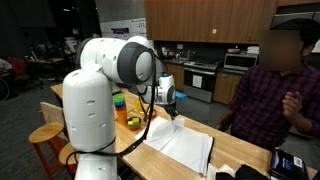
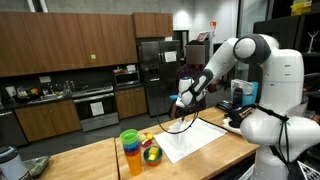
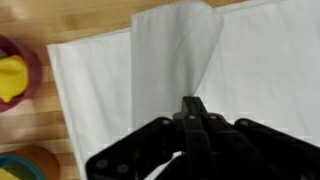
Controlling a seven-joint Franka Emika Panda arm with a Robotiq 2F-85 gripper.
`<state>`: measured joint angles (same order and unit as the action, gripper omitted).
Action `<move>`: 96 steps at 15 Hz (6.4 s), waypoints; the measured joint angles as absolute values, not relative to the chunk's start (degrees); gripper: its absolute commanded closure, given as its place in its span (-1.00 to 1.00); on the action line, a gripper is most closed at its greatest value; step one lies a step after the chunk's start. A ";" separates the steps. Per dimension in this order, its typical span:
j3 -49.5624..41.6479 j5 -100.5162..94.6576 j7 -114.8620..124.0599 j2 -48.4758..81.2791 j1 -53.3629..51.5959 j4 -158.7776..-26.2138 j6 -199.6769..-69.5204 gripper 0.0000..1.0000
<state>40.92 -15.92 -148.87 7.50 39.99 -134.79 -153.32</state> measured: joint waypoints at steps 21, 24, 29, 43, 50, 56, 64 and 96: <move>58.11 -30.20 -148.96 8.12 51.55 -135.10 -150.95 1.00; 60.18 -29.25 -148.95 8.14 51.88 -134.99 -150.28 0.48; 61.03 -28.73 -148.95 8.12 51.92 -135.10 -150.24 0.50; 61.03 -28.72 -148.95 8.12 51.94 -135.10 -150.22 0.48; 61.03 -28.72 -148.95 8.12 51.94 -135.10 -150.22 0.48; 61.29 -30.27 -149.06 8.53 51.93 -135.03 -150.45 -0.24; 72.02 -61.71 -148.74 19.52 65.20 -135.97 -150.64 -0.74; 41.16 -99.79 -144.61 12.01 56.72 -133.00 -189.05 -1.00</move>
